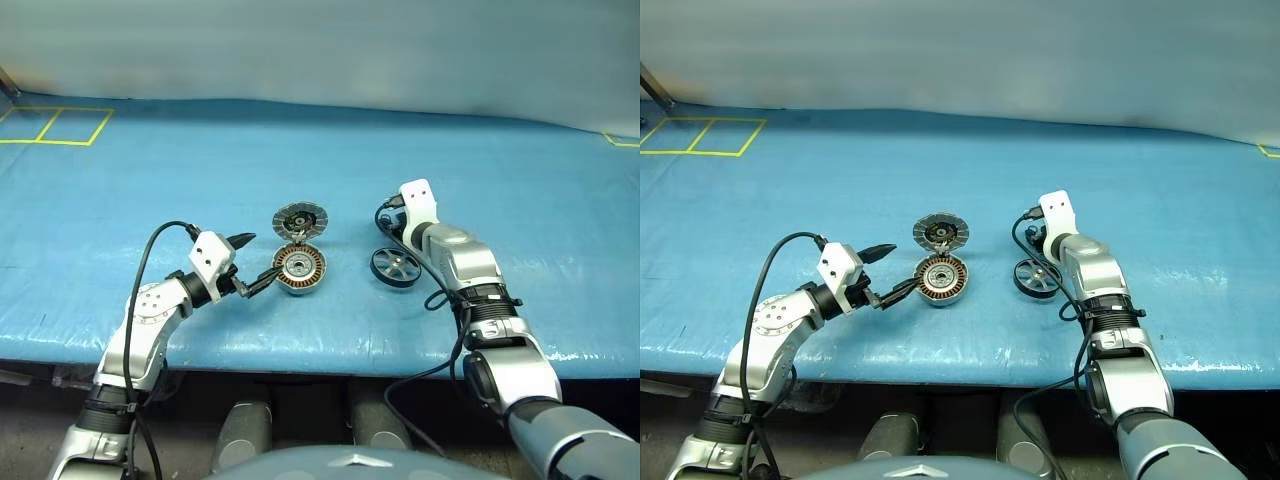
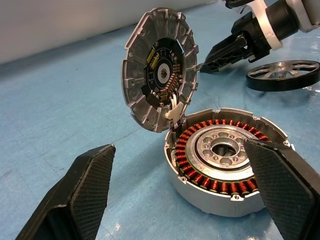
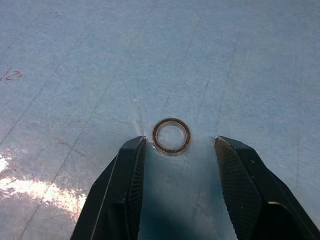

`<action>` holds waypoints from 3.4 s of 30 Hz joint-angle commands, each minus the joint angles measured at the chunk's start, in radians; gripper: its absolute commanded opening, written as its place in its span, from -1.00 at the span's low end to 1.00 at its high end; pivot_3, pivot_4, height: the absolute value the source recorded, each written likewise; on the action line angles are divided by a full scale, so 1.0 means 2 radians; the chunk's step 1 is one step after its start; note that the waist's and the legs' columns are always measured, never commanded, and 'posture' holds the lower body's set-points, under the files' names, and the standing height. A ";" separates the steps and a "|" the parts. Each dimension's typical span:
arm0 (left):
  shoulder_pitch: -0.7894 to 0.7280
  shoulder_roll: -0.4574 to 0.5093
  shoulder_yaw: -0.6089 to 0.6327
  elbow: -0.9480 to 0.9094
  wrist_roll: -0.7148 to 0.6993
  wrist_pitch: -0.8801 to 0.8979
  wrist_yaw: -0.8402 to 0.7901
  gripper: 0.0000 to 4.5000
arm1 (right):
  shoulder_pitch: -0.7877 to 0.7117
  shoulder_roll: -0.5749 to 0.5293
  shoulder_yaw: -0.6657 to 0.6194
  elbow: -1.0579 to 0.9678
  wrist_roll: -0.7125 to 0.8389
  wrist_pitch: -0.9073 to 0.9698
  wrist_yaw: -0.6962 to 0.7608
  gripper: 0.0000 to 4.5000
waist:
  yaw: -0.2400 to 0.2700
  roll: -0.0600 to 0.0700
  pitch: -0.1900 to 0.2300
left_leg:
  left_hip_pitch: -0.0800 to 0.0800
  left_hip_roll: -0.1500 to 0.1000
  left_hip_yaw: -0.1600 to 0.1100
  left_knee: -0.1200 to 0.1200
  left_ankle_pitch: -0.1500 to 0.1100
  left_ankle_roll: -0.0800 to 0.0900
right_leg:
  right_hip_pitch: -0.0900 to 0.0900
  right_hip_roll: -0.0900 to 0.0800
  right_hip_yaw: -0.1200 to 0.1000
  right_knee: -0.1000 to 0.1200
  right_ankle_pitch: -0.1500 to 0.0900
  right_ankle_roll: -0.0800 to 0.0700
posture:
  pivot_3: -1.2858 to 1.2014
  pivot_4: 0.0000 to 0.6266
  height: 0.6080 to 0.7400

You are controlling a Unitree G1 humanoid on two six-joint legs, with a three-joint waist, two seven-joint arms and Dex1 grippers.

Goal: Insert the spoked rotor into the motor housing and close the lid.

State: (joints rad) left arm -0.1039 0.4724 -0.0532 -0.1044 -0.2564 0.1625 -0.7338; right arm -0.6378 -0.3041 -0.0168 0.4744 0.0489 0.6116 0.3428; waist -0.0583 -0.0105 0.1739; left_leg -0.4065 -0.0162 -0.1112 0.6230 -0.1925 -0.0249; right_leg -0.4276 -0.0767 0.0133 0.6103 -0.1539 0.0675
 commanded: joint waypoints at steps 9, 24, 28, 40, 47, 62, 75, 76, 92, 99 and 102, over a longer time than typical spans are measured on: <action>-0.008 -0.002 0.004 -0.012 0.003 -0.008 0.001 1.00 | 0.014 -0.002 0.002 -0.011 0.013 0.010 0.023 0.00 | -0.001 0.000 0.000 | 0.000 0.000 0.000 0.000 0.000 0.000 | 0.000 0.000 0.000 0.000 0.000 0.000 | 0.03 -0.52 1.00; -0.002 0.000 0.006 -0.015 0.005 -0.006 0.006 1.00 | -0.019 0.011 0.014 0.036 0.002 -0.015 0.025 0.00 | -0.005 0.000 0.000 | 0.002 0.000 0.001 0.000 0.000 0.000 | 0.001 0.000 0.000 0.000 0.000 0.000 | 0.03 -0.52 1.00; -0.001 0.000 0.006 -0.016 0.005 -0.006 0.007 1.00 | -0.020 0.013 0.015 0.039 0.000 -0.019 0.027 0.00 | -0.005 0.000 0.000 | 0.002 0.000 0.001 0.000 0.000 0.000 | 0.001 0.000 0.000 0.000 0.000 0.000 | 0.03 -0.52 1.00; -0.001 -0.001 0.005 -0.016 0.006 -0.007 0.009 1.00 | -0.026 0.015 0.014 0.053 -0.007 -0.029 0.024 -0.27 | -0.005 0.000 0.000 | 0.002 0.000 0.001 0.000 0.000 0.000 | 0.001 0.000 0.000 0.000 0.000 0.000 | 0.03 -0.52 1.00; 0.000 -0.002 0.005 -0.015 0.007 -0.007 0.009 1.00 | -0.020 0.015 0.017 0.048 -0.007 -0.029 0.024 -0.65 | -0.005 0.000 0.000 | 0.002 0.000 0.001 0.000 0.000 0.000 | 0.001 0.000 0.001 0.000 0.000 0.000 | 0.03 -0.52 1.00; 0.004 0.005 0.013 -0.010 -0.021 -0.015 -0.030 1.00 | 0.126 -0.031 0.034 -0.354 0.059 0.096 0.088 -0.65 | 0.000 0.000 0.000 | 0.000 0.000 0.001 -0.001 0.000 0.000 | -0.001 0.000 0.001 0.000 0.000 0.000 | 0.03 -0.52 1.00; -0.013 0.032 0.026 0.020 -0.039 -0.016 -0.085 1.00 | 0.164 -0.002 0.126 -0.466 0.100 0.149 0.079 -0.65 | 0.002 0.000 0.000 | -0.002 0.001 0.001 0.000 0.000 0.000 | -0.002 0.000 0.000 -0.001 0.000 0.000 | 0.03 -0.52 1.00; -0.014 0.034 0.027 0.021 -0.037 -0.017 -0.085 1.00 | 0.161 0.002 0.135 -0.461 0.098 0.148 0.076 -0.65 | 0.002 0.000 0.000 | -0.002 0.001 0.001 0.000 0.000 0.000 | -0.002 0.000 0.000 -0.001 0.000 0.000 | 0.03 -0.52 1.00; 0.004 0.033 0.028 0.011 -0.030 -0.019 -0.071 1.00 | 0.128 0.029 0.181 -0.368 0.080 0.111 0.073 -0.65 | 0.004 0.000 0.000 | -0.002 0.001 0.000 0.000 0.000 0.000 | -0.003 0.000 0.000 -0.001 0.000 0.000 | 0.03 -0.52 1.00; 0.008 0.035 0.030 0.008 -0.033 -0.018 -0.070 1.00 | 0.123 0.032 0.183 -0.360 0.076 0.107 0.075 -0.65 | 0.004 0.000 0.000 | -0.002 0.001 0.001 0.000 0.000 0.000 | -0.003 0.000 0.000 0.000 0.000 0.000 | 0.03 -0.52 1.00; 0.010 0.035 0.030 0.007 -0.033 -0.018 -0.071 1.00 | 0.121 0.033 0.187 -0.364 0.075 0.108 0.078 -0.65 | 0.003 0.000 0.000 | -0.002 0.001 0.001 0.000 0.000 0.000 | -0.003 0.000 0.000 0.000 0.000 0.000 | 0.03 -0.52 1.00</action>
State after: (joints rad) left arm -0.0854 0.5332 -0.0107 -0.0467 -0.3170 0.1397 -0.8738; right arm -0.3769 -0.2418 0.3496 -0.2272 0.2002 0.8493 0.4943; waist -0.0514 -0.0107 0.1743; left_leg -0.4108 -0.0145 -0.1103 0.6223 -0.1928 -0.0251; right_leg -0.4331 -0.0767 0.0125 0.6094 -0.1546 0.0669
